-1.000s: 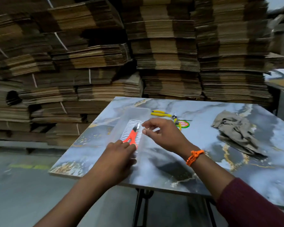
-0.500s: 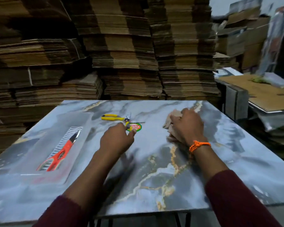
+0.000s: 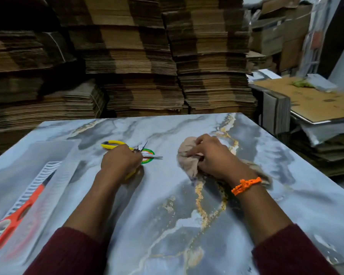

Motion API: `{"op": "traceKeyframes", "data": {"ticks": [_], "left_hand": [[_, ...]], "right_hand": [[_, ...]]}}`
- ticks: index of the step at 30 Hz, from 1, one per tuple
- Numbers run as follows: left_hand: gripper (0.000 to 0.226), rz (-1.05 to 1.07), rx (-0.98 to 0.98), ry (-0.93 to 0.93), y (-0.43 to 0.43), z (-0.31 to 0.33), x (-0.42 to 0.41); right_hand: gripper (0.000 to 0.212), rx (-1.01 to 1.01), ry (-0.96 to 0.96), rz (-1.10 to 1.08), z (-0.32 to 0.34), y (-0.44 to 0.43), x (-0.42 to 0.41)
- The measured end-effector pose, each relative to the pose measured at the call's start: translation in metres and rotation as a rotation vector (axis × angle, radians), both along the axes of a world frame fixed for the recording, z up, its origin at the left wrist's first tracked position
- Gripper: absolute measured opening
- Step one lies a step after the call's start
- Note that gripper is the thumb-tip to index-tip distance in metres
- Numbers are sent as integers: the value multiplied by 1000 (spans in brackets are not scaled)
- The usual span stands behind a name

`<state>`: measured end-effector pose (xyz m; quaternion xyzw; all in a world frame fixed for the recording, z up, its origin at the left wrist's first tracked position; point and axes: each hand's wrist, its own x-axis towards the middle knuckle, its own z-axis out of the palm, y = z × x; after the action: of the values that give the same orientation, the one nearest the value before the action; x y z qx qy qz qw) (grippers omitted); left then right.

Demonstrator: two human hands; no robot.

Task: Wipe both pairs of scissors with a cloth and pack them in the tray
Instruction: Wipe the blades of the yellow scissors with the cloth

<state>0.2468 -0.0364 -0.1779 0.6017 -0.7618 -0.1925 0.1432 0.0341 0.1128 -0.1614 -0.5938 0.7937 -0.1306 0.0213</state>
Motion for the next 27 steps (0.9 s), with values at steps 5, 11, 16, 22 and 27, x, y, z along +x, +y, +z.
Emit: {"op": "traceKeyframes", "data": {"ticks": [5, 11, 16, 22, 27], "left_hand": [[39, -189, 374, 607, 14, 6, 18], [24, -214, 770, 1120, 34, -5, 13], [13, -135, 781, 1238, 36, -8, -2], [34, -54, 558, 1373, 20, -3, 10], [11, 50, 570, 1458, 15, -5, 10]], "right_hand": [[15, -440, -140, -29, -1, -1, 5], [23, -800, -630, -289, 12, -6, 23], [35, -659, -849, -191, 27, -22, 26], [25, -233, -1306, 24, 46, -37, 32], [30, -348, -1405, -27, 36, -28, 38]]}}
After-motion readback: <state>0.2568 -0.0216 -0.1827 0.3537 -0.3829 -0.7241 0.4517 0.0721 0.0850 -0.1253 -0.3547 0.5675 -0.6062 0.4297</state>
